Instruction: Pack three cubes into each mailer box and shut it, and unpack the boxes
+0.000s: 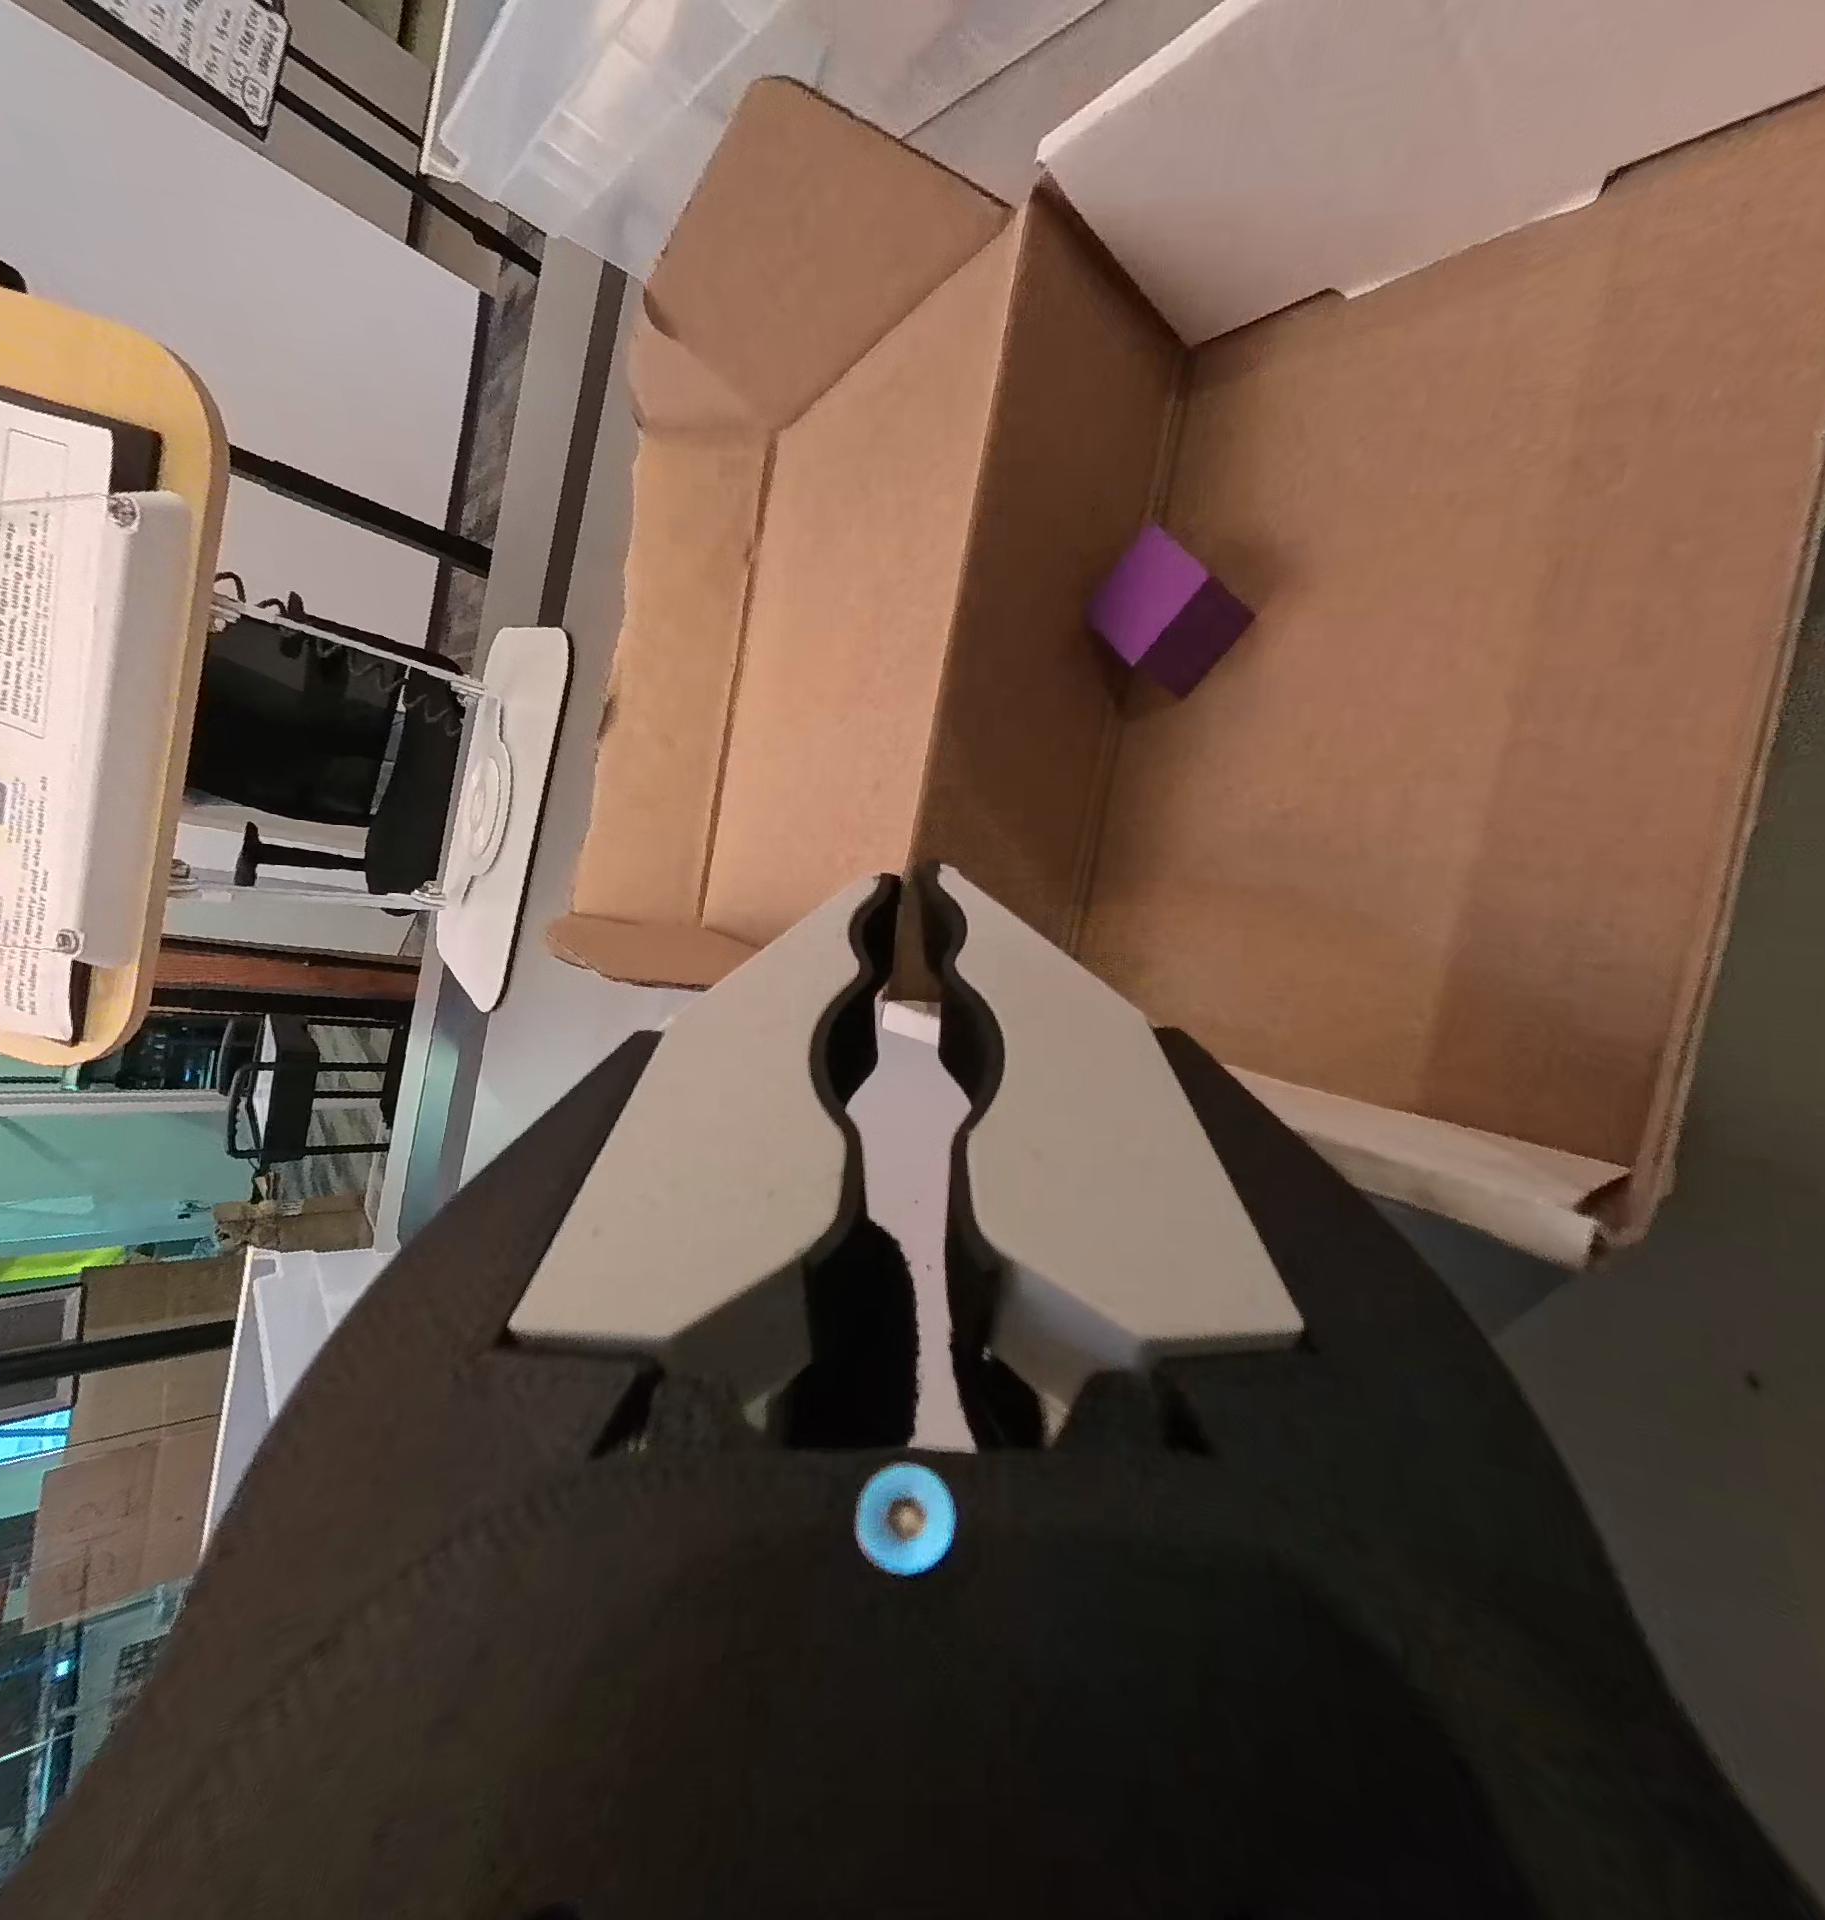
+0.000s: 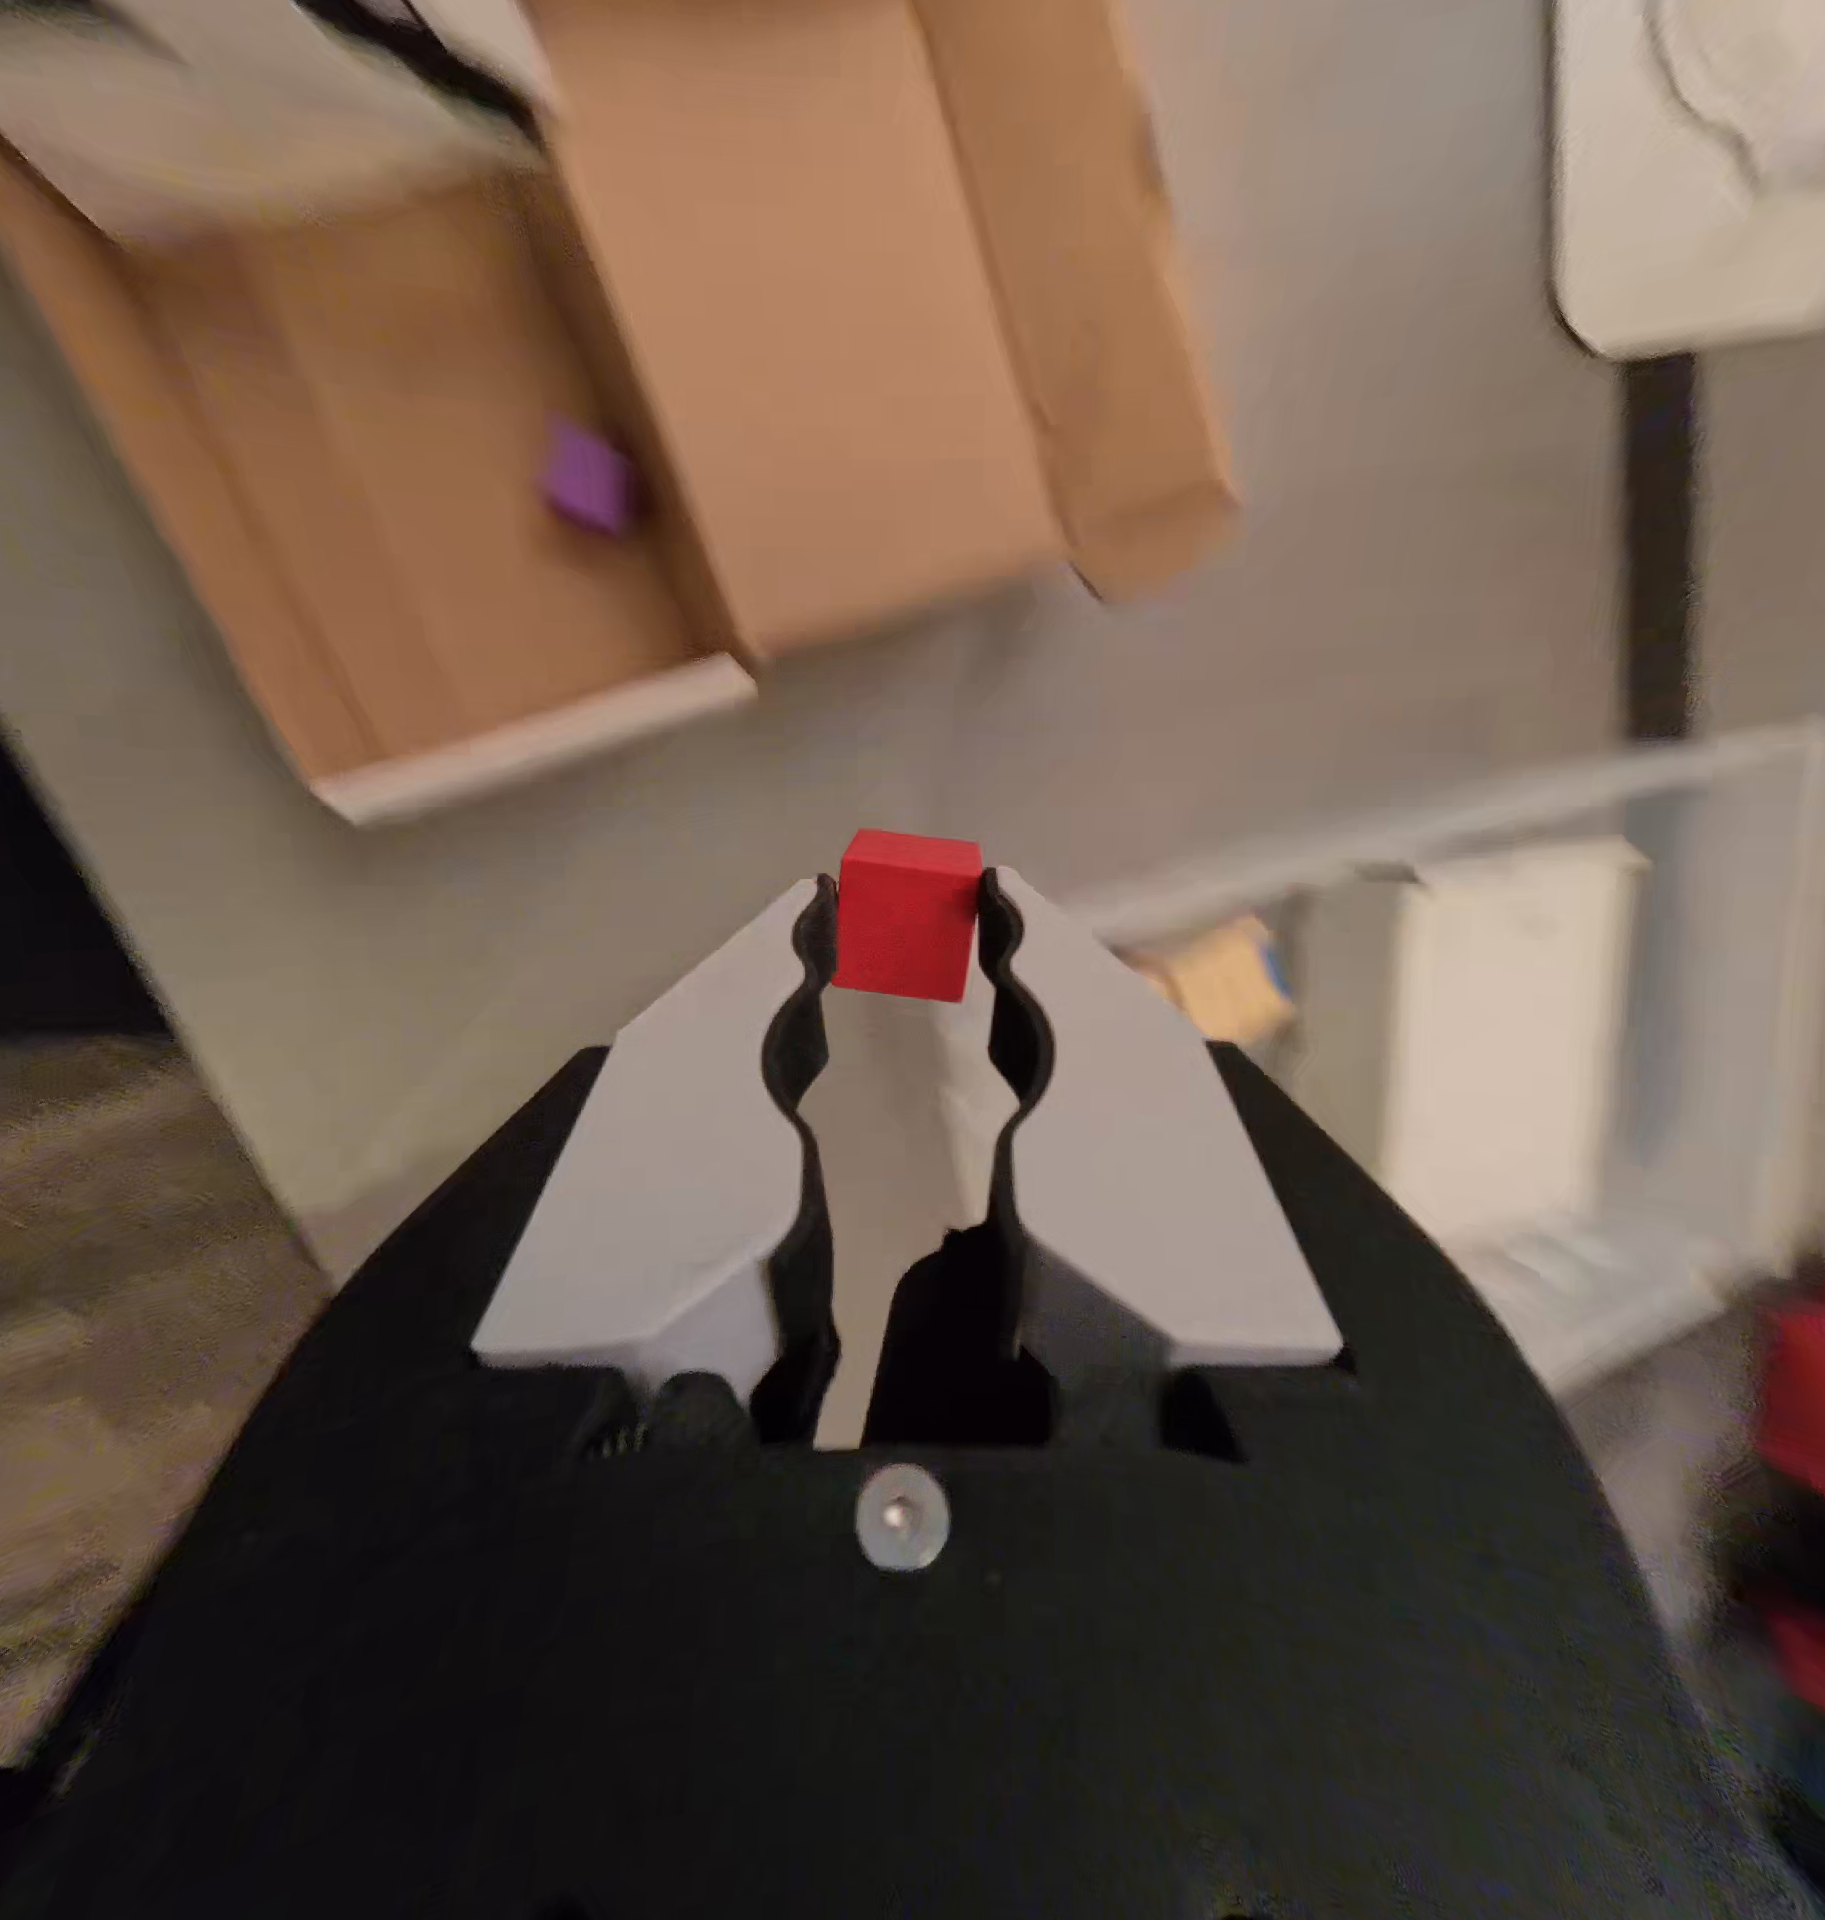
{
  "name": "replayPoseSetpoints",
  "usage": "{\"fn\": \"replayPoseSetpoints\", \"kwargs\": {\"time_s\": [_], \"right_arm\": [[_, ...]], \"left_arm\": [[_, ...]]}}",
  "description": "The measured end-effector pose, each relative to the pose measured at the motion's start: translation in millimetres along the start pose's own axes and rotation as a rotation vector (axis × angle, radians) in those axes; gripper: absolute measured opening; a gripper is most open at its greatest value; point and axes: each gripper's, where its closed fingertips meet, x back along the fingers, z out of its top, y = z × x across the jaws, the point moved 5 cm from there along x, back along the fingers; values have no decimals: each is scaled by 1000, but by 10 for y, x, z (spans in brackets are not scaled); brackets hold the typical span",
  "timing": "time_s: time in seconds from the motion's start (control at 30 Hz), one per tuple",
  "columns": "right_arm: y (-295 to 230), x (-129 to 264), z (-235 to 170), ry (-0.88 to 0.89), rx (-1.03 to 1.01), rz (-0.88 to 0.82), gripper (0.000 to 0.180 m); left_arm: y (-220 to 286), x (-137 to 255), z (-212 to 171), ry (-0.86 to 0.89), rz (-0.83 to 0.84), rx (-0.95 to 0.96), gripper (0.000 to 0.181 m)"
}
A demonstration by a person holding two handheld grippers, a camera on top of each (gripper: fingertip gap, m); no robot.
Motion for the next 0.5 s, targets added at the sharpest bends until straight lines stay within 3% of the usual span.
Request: {"fn": "replayPoseSetpoints", "kwargs": {"time_s": [0.1, 0.27, 0.5], "right_arm": [[406, -30, -508, -165, 9, -26, 25], [669, -480, -1099, -301, -14, 71, 25], [701, -927, -1296, -299, -56, 148, 26]], "left_arm": [[-3, -8, 5, 3, -2, 7, 2], [-4, -15, 11, 5, -1, 12, 2], [-7, -26, 19, 2, -2, 2, 2]]}}
